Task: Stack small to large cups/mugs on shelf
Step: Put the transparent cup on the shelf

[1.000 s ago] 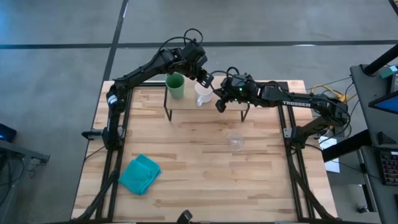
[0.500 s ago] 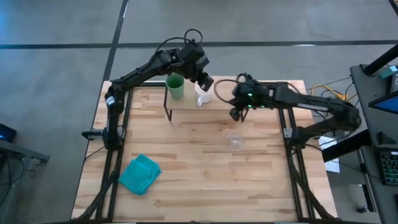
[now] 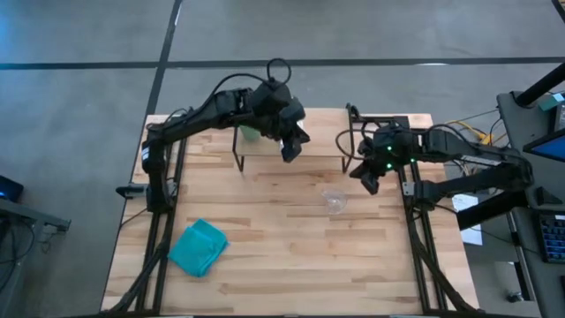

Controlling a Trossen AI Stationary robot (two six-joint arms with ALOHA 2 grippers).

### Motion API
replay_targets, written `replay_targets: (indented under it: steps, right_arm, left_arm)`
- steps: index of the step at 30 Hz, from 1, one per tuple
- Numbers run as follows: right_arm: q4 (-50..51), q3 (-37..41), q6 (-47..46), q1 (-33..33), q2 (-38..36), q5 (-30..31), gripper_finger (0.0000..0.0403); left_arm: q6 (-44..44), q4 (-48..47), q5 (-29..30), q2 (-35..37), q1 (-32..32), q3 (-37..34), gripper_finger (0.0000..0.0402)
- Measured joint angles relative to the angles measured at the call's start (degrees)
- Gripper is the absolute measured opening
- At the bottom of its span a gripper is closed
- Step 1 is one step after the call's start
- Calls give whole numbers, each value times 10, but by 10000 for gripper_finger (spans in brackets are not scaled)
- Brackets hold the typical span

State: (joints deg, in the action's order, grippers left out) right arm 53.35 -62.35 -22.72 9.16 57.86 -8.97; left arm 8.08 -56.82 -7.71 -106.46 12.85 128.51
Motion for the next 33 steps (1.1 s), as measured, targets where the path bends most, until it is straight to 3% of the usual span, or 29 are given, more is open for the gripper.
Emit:
replay_targets:
  steps: [16, 33]
  right_arm:
    - [19, 5, 80, -3, 167, 18, 116]
    - [31, -28, 281, -3, 251, 15, 114]
  left_arm:
    - [5, 19, 7, 42, -22, -3, 24]
    - [0, 1, 7, 44, -21, -4, 24]
